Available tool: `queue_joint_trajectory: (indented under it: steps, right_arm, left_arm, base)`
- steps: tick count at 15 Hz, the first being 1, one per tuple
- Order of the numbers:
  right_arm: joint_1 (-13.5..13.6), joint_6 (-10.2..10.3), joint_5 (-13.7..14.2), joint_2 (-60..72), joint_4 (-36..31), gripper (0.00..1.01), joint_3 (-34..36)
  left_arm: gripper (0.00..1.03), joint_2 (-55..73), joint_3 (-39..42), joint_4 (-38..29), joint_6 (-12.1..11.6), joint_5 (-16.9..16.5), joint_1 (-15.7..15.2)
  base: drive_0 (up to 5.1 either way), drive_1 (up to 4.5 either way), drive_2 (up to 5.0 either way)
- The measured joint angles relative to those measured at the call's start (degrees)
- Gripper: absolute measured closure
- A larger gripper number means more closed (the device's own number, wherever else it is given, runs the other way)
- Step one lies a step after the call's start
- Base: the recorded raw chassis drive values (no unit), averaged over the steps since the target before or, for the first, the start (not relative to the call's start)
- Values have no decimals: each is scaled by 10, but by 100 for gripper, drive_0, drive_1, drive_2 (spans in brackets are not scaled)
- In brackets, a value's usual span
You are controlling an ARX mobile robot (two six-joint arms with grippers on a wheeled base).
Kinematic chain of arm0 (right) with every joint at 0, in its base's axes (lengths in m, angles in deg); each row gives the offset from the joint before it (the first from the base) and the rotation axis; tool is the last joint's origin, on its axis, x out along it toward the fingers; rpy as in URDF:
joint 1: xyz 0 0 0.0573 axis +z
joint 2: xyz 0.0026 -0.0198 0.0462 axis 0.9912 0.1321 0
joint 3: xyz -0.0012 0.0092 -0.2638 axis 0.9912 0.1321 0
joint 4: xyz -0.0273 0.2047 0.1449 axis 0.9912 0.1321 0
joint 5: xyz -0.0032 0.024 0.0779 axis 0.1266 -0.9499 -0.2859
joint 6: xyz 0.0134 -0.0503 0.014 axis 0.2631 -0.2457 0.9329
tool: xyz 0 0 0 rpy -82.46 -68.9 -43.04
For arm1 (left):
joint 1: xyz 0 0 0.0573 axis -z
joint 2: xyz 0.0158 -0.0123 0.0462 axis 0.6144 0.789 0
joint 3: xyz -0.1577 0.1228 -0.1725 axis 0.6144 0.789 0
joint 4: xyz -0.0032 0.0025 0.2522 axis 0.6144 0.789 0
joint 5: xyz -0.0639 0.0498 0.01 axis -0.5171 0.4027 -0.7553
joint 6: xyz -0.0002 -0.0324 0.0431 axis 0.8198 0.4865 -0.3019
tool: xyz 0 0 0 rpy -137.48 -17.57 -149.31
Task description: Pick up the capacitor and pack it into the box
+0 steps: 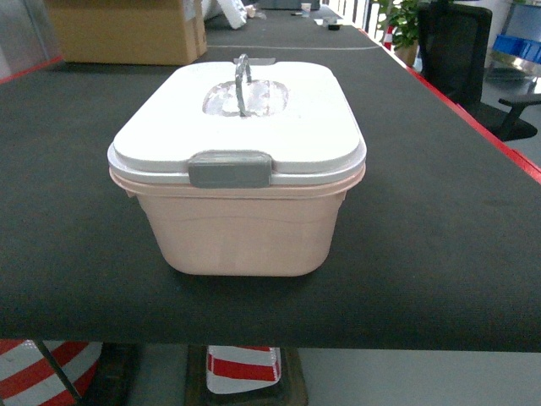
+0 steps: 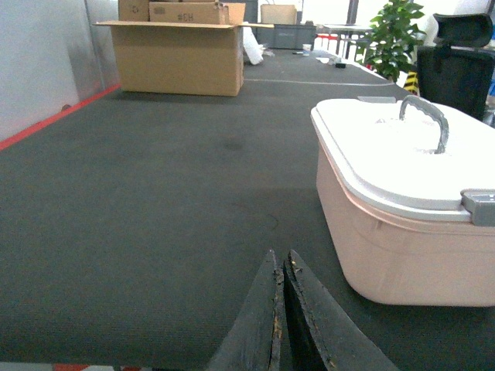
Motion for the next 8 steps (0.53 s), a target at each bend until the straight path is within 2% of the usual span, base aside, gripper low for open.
queue_joint_trajectory:
  steps: [6,7,8]
  right_arm:
    - [0,0,0,0,0,3,0]
    - [0,0,0,0,0,3,0]
    - [0,0,0,0,0,3,0]
  left_arm:
    - [101,-71,0,71,0,0,0]
    - [101,-124,0,157,0,-1,0]
    - [101,-162,0,163,0,-1,0]
  base:
    - [0,0,0]
    - [0,0,0]
    - [0,0,0]
